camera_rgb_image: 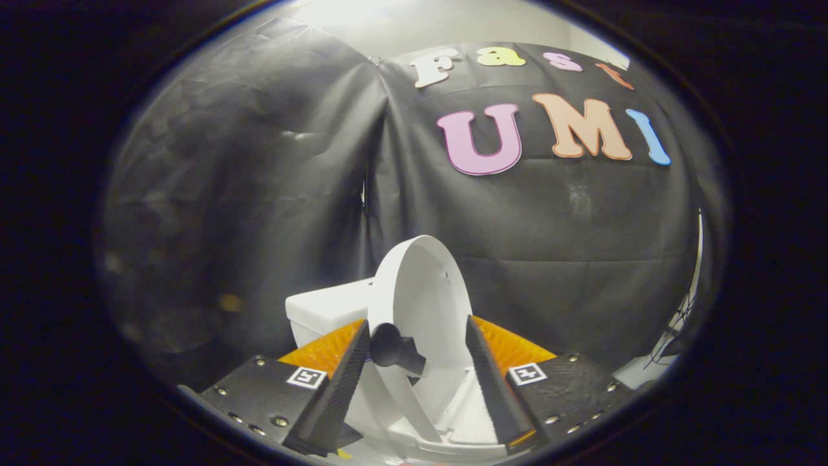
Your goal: Open the toilet lid.
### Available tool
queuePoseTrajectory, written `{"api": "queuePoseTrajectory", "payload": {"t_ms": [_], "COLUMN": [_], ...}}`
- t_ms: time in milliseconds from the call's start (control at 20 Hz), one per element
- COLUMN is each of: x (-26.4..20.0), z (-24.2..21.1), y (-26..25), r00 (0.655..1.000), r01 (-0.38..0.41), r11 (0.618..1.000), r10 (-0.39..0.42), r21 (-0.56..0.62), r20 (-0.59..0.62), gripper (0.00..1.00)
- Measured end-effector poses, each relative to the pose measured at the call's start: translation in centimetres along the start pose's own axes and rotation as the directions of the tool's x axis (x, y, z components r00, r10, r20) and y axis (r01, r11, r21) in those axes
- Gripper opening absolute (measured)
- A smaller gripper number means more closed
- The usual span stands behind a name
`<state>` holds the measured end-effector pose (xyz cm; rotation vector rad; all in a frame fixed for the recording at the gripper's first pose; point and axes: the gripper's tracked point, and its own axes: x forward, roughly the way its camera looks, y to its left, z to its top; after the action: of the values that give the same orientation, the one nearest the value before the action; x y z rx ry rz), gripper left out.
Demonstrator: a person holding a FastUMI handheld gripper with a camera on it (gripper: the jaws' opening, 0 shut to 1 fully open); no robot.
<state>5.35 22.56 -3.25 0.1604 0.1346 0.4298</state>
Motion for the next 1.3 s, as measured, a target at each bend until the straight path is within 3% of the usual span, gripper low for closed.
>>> {"api": "queuePoseTrajectory", "payload": {"t_ms": [100, 200, 500, 1300], "x": [-1.0, -1.8, -4.4, -9.5], "z": [1.5, 1.8, 2.9, 4.0], "y": [-4.2, -6.2, -13.4, -24.0], "r00": [0.995, 0.992, 0.975, 0.938], "r01": [0.089, 0.116, 0.218, 0.346], "r11": [0.996, 0.991, 0.973, 0.938], "r10": [-0.09, -0.119, -0.22, -0.346], "r21": [0.029, 0.064, 0.07, 0.007], "r20": [0.031, 0.042, 0.029, 0.006], "gripper": [0.83, 1.0, 1.0, 1.0]}}
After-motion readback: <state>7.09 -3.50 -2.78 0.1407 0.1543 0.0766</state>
